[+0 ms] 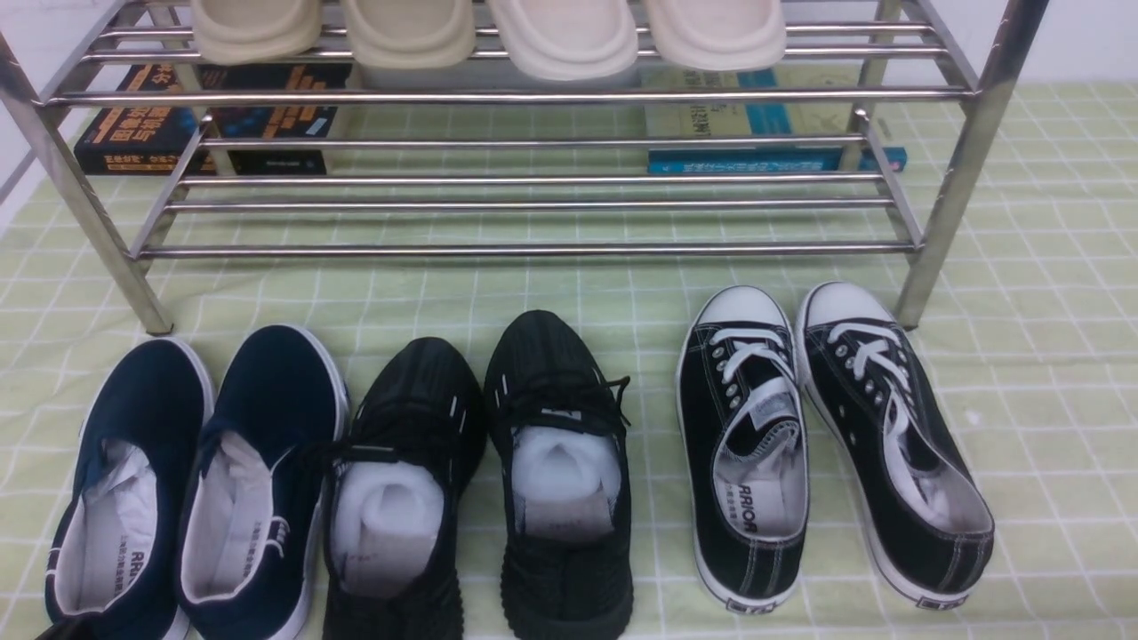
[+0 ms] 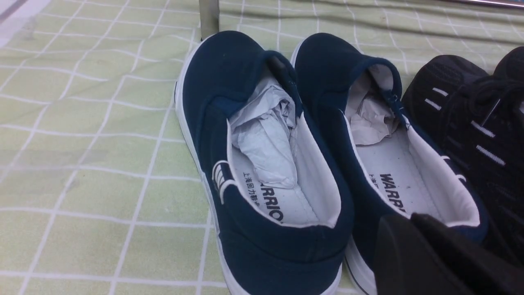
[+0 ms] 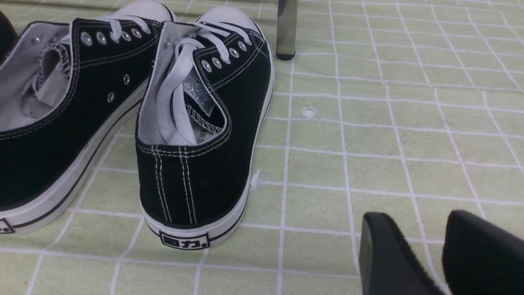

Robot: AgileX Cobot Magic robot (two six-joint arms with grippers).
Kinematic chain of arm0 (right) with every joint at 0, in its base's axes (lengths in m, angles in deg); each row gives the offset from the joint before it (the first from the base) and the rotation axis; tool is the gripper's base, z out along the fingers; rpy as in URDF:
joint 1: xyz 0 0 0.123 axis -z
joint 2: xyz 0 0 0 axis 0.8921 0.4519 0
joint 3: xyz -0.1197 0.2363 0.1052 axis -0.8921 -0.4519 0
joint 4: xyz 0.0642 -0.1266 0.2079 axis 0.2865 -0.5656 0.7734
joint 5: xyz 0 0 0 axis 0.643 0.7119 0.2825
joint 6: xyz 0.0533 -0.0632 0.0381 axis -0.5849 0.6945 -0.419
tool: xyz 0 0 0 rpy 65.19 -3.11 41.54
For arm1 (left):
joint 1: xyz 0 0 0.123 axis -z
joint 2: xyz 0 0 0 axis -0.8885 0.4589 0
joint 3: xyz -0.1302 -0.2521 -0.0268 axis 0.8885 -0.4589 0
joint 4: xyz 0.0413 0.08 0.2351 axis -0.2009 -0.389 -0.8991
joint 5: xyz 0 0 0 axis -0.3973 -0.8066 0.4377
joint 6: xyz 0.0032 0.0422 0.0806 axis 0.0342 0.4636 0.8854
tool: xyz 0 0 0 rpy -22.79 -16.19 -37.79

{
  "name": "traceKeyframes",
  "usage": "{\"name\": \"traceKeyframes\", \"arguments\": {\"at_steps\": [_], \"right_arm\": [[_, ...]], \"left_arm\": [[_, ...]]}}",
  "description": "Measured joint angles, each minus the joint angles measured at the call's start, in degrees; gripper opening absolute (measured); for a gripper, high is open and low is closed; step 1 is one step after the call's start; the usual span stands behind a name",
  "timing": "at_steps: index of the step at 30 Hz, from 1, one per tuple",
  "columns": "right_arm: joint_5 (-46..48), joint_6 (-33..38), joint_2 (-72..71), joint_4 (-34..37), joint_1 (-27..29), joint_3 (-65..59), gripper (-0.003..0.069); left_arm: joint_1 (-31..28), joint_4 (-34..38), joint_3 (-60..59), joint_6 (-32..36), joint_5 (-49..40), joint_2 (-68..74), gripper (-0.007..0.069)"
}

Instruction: Take the shoes off the shelf with your hand from the green coffee tablecloth.

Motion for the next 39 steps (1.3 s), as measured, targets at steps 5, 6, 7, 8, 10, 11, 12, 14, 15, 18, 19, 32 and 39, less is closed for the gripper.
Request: {"name": "traceKeyframes", "arguments": {"at_steps": [5, 6, 7, 8, 10, 11, 12, 14, 15, 18, 19, 32, 39], "right_arm": [[0.0, 0.0, 0.0, 0.0, 0.0, 0.0, 0.0239], [0.0, 0.0, 0.0, 0.0, 0.0, 0.0, 0.0239], [0.0, 0.0, 0.0, 0.0, 0.0, 0.0, 0.0239], [0.0, 0.0, 0.0, 0.0, 0.0, 0.0, 0.0239], [0.0, 0.06, 0.0, 0.0, 0.0, 0.0, 0.0239], [0.0, 0.06, 0.0, 0.0, 0.0, 0.0, 0.0239], [0.0, 0.06, 0.0, 0.0, 0.0, 0.0, 0.0239], [0.0, 0.06, 0.0, 0.0, 0.0, 0.0, 0.0239], [0.0, 0.06, 0.0, 0.0, 0.0, 0.0, 0.0239], [0.0, 0.06, 0.0, 0.0, 0.0, 0.0, 0.0239], [0.0, 0.06, 0.0, 0.0, 0.0, 0.0, 0.0239], [0.0, 0.06, 0.0, 0.0, 0.0, 0.0, 0.0239], [0.0, 0.06, 0.0, 0.0, 0.0, 0.0, 0.0239]], "left_arm": [[0.0, -0.05, 0.0, 0.0, -0.11, 0.0, 0.0049], [0.0, -0.05, 0.0, 0.0, -0.11, 0.0, 0.0051], [0.0, -0.05, 0.0, 0.0, -0.11, 0.0, 0.0052], [0.0, -0.05, 0.0, 0.0, -0.11, 0.0, 0.0052], [0.0, -0.05, 0.0, 0.0, -0.15, 0.0, 0.0054], [0.0, -0.05, 0.0, 0.0, -0.15, 0.0, 0.0054], [0.0, -0.05, 0.0, 0.0, -0.15, 0.0, 0.0054], [0.0, -0.05, 0.0, 0.0, -0.15, 0.0, 0.0054], [0.0, -0.05, 0.0, 0.0, -0.15, 0.0, 0.0054], [0.0, -0.05, 0.0, 0.0, -0.15, 0.0, 0.0054], [0.0, -0.05, 0.0, 0.0, -0.15, 0.0, 0.0055], [0.0, -0.05, 0.0, 0.0, -0.17, 0.0, 0.0064], [0.0, -0.05, 0.0, 0.0, -0.17, 0.0, 0.007]]}}
